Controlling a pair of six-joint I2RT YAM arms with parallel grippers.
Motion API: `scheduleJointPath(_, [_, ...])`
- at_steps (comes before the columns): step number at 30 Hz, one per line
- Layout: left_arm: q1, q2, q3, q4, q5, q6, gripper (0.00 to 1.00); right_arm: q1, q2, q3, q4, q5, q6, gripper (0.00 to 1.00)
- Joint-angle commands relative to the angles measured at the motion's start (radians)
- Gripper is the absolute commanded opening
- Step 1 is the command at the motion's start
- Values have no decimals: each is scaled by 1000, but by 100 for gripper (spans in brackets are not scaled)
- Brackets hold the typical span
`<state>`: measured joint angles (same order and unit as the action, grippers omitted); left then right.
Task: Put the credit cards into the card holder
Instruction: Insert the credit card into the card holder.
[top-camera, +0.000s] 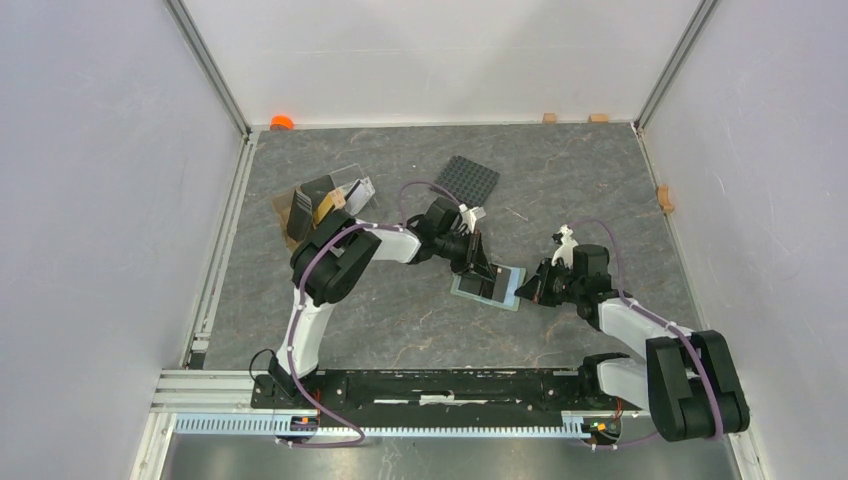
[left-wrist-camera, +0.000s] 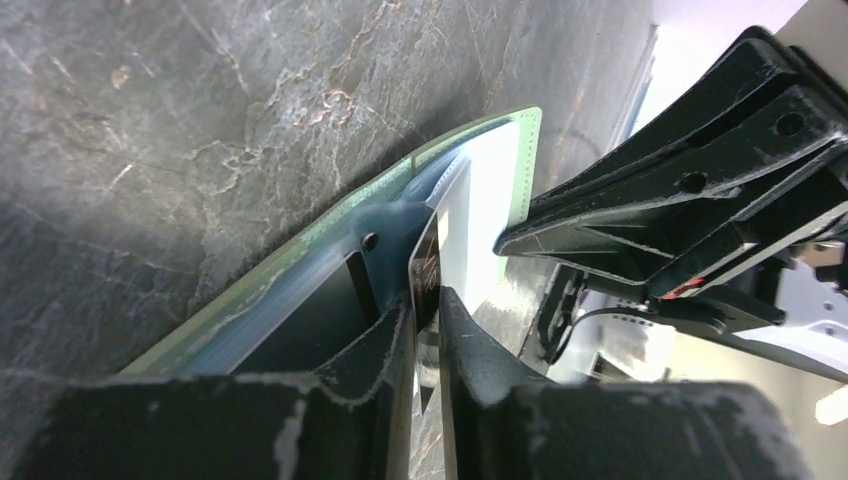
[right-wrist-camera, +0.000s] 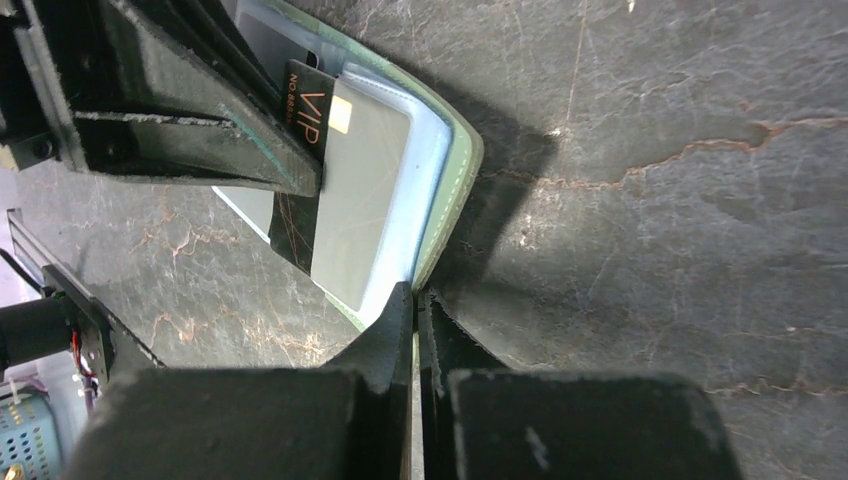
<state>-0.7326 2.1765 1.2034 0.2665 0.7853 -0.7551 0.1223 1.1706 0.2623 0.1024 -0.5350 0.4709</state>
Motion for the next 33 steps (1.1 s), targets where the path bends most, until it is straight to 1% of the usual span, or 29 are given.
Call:
scheduleJointPath(1, [-20, -92, 74, -259, -127, 183, 24, -2, -41, 10, 15, 66, -15, 0])
scheduleJointPath(3, [-21, -109, 98, -334, -143, 216, 31, -1, -43, 6, 13, 74, -18, 0])
scheduleJointPath(6, [-21, -129, 138, -419, -175, 277, 39, -1, -43, 1, 11, 79, -19, 0])
scheduleJointPath(10, [-21, -159, 173, -494, -197, 329, 43, -1, -43, 0, 9, 82, -20, 0])
scheduleJointPath(15, [-21, -210, 187, -519, -205, 353, 45, -2, -43, 5, 2, 82, -24, 0])
scheduleJointPath(18, [-27, -219, 167, -504, -195, 333, 46, -1, -44, 7, -2, 81, -25, 0])
scheduleJointPath(25, [-68, -124, 178, -532, -197, 304, 48, -2, -53, 10, -12, 72, -26, 0])
scheduleJointPath(33, [-86, -71, 197, -531, -206, 297, 46, -1, -66, 7, -4, 48, -22, 0])
